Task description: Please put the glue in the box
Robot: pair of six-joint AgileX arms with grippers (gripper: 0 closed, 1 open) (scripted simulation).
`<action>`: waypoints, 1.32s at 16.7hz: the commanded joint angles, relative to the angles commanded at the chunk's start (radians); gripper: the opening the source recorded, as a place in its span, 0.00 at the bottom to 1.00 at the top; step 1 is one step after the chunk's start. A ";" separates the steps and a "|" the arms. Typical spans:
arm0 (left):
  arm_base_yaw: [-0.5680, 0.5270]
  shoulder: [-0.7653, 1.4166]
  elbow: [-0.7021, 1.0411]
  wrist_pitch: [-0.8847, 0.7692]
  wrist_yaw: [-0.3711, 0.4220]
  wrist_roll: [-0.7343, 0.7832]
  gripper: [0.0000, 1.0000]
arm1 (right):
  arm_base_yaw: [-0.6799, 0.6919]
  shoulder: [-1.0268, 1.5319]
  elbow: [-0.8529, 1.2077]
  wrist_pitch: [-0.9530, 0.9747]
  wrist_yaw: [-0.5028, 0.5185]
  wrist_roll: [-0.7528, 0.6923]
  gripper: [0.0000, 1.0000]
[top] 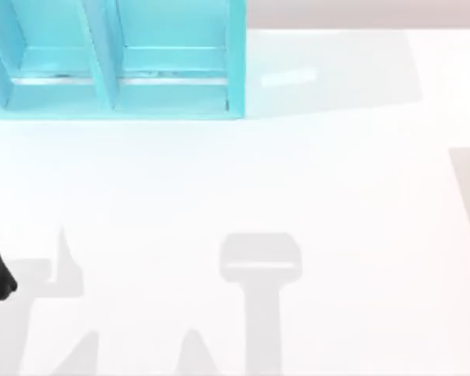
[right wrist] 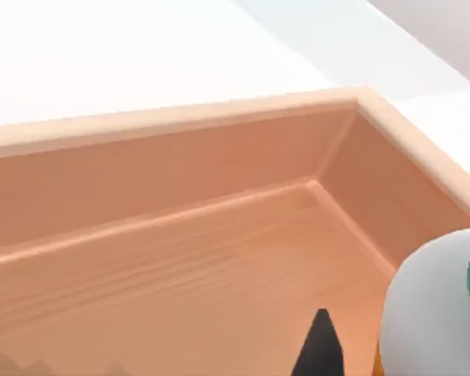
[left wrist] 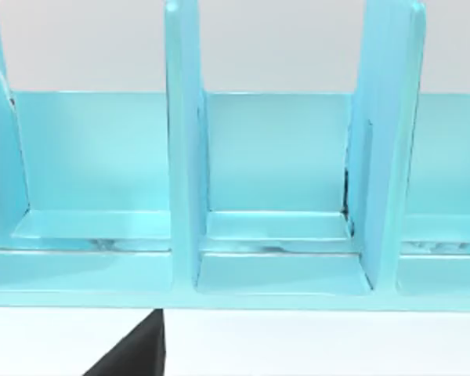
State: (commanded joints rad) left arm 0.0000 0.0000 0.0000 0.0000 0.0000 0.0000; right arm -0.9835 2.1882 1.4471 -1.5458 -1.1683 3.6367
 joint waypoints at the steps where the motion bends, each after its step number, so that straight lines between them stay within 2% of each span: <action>1: 0.000 0.000 0.000 0.000 0.000 0.000 1.00 | -0.026 0.011 -0.016 -0.048 -0.022 0.046 0.00; 4: 0.000 0.000 0.000 0.000 0.000 0.000 1.00 | -0.074 0.035 -0.048 -0.131 -0.060 0.120 0.00; 12: 0.000 0.000 0.000 0.000 0.000 0.000 1.00 | -0.070 0.033 -0.051 -0.123 -0.065 0.139 0.00; 22: 0.000 0.000 0.000 0.000 0.000 0.000 1.00 | 0.025 -0.017 -0.152 0.175 -0.136 0.431 0.00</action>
State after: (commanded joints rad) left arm 0.0000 0.0000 0.0000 0.0000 0.0000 0.0000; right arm -0.9590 2.1716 1.2954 -1.3707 -1.3045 4.0672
